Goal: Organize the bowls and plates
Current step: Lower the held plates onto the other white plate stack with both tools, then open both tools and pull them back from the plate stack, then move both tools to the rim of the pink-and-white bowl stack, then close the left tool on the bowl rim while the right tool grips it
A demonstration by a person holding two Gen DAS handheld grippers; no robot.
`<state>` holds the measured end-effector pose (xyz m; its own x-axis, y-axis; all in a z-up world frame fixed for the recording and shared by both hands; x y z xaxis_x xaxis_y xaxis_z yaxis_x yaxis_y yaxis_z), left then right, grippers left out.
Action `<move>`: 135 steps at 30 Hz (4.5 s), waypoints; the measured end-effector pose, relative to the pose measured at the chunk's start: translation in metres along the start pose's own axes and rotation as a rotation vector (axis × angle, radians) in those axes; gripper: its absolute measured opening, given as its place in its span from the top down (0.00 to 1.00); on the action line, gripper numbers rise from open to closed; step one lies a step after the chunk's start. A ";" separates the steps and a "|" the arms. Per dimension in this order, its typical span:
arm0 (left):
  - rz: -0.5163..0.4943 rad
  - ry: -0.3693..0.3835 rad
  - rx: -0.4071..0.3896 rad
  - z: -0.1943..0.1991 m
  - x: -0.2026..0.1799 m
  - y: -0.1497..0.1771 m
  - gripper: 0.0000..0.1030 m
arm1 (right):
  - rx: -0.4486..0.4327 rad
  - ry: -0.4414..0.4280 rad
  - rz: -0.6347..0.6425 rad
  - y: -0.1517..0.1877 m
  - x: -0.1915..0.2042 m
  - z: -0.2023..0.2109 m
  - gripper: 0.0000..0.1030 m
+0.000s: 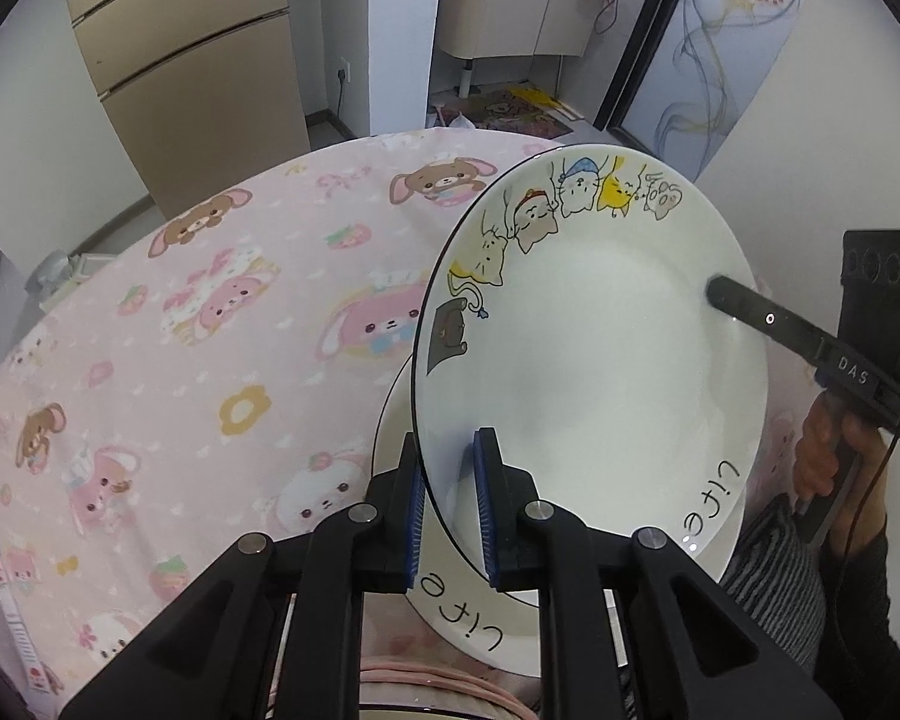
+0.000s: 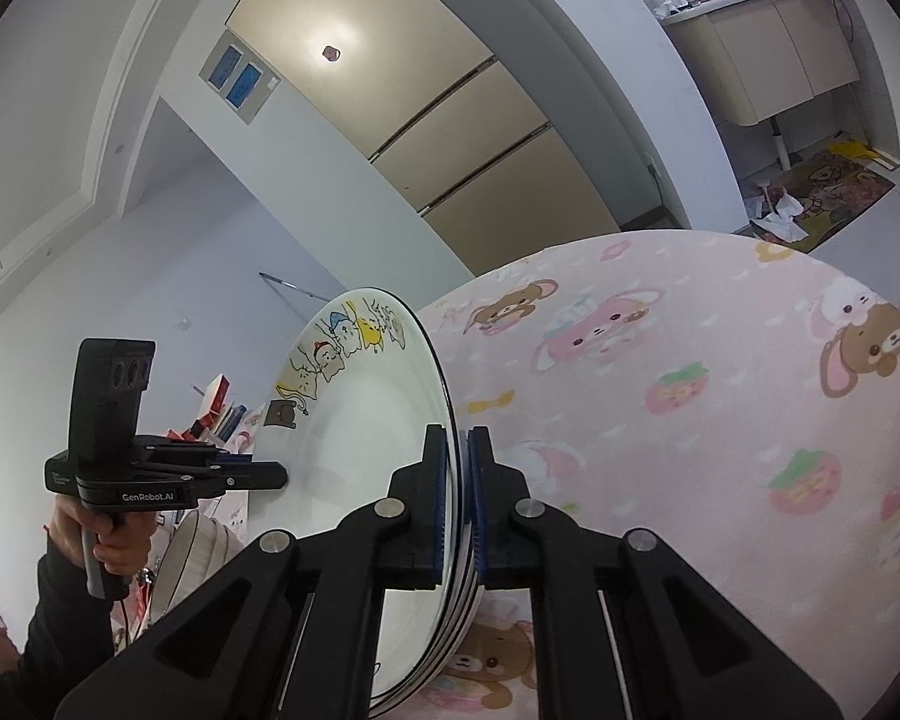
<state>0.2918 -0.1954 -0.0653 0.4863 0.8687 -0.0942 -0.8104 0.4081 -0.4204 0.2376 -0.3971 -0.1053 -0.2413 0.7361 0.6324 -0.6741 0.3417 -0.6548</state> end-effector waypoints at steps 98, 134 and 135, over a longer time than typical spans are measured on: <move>0.325 0.044 -0.555 0.121 0.082 0.166 0.00 | 0.140 -0.142 0.285 0.115 0.191 -0.032 0.00; 0.637 0.391 -0.278 0.047 0.102 0.189 0.20 | 0.233 0.131 -0.034 0.146 0.189 -0.072 0.00; 0.645 0.399 -0.276 0.046 0.103 0.189 0.22 | 0.231 0.140 -0.033 0.145 0.189 -0.073 0.00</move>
<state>0.1739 -0.0165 -0.1130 0.0731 0.7224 -0.6876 -0.8867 -0.2685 -0.3763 0.1451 -0.1658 -0.1114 -0.1284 0.8059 0.5779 -0.8252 0.2364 -0.5130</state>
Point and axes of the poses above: each gripper's, at about its wrist camera, not at the fingertips, and z roughly against the way its jaws point, x to its left, y to its underside, the point moved 6 cm from there along -z, roughly the way its jaws point, and after that the axes turned 2 degrees about -x, right-handed, at the moved point
